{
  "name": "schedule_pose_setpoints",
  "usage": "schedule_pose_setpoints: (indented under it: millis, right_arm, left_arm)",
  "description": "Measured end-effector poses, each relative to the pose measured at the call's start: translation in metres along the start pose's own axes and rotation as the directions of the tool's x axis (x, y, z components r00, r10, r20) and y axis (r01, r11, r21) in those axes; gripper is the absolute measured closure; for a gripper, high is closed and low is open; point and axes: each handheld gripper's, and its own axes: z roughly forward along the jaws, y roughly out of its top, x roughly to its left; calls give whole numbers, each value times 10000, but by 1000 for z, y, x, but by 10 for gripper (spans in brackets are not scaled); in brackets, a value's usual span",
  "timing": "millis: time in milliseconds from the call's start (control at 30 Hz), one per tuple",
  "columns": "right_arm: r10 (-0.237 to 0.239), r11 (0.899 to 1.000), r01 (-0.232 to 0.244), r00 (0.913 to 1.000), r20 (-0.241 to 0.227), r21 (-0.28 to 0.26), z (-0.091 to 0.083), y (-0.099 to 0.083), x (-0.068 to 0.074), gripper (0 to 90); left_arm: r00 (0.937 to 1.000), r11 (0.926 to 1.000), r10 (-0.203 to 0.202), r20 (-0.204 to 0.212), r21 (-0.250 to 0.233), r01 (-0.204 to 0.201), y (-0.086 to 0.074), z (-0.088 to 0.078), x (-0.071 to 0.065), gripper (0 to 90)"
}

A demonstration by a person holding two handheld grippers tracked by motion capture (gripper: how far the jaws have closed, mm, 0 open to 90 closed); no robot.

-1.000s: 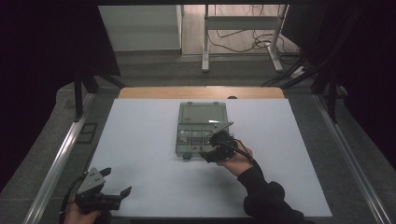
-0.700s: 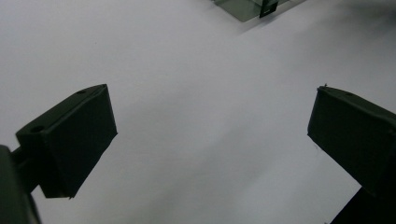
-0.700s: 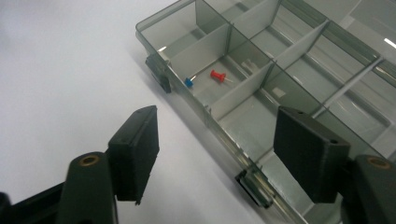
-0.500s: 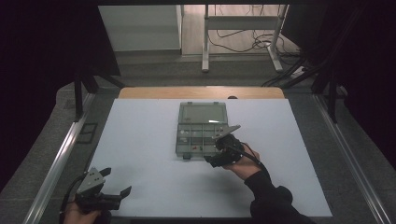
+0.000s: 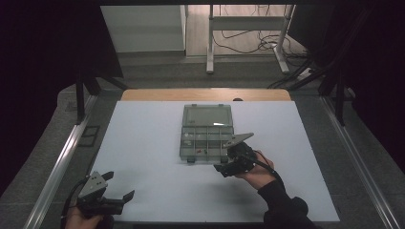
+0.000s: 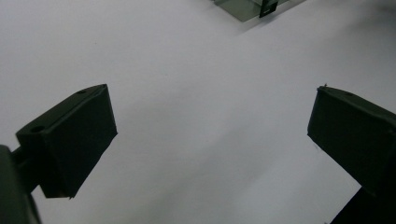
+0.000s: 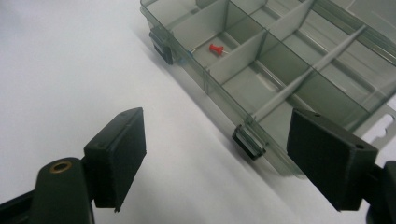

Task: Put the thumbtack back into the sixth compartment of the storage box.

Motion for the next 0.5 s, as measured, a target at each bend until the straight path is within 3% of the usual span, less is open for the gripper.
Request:
schedule_pose_setpoints:
  millis: [500]
  right_arm:
    - [231, 9997, -231, 9997, 108, 23, -10, -17, -3, 87]
  left_arm:
    - [10000, 10000, 11, -5, 6, -11, 0, 0, 0, 17]
